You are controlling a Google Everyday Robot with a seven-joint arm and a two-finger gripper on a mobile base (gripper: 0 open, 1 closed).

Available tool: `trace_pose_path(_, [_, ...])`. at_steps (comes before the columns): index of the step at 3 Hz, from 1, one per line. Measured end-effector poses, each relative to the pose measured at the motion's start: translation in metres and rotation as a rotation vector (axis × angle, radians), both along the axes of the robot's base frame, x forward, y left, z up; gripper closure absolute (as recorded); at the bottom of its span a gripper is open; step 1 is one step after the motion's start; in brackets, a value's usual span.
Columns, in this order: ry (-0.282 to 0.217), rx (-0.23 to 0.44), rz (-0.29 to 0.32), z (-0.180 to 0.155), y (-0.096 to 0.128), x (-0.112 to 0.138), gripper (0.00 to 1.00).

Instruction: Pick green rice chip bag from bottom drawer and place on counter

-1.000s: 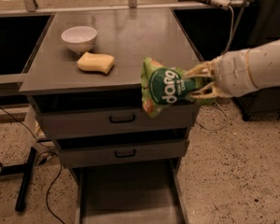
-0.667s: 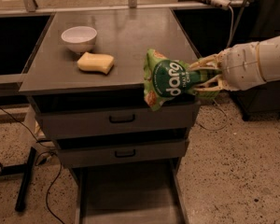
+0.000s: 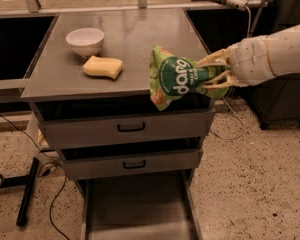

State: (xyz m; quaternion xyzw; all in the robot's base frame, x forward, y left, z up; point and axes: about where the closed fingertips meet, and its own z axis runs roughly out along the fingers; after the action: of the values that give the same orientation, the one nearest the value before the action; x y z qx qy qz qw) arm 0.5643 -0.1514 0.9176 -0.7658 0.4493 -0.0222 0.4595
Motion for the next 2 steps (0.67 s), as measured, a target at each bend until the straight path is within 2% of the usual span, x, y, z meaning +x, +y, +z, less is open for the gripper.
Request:
trace_pose_path(1, [0.039,0.058,-0.003,0.006,0.011,0.051,1.00])
trace_pose_path(2, [0.064,0.111,-0.105,0.016,0.016,0.094,1.00])
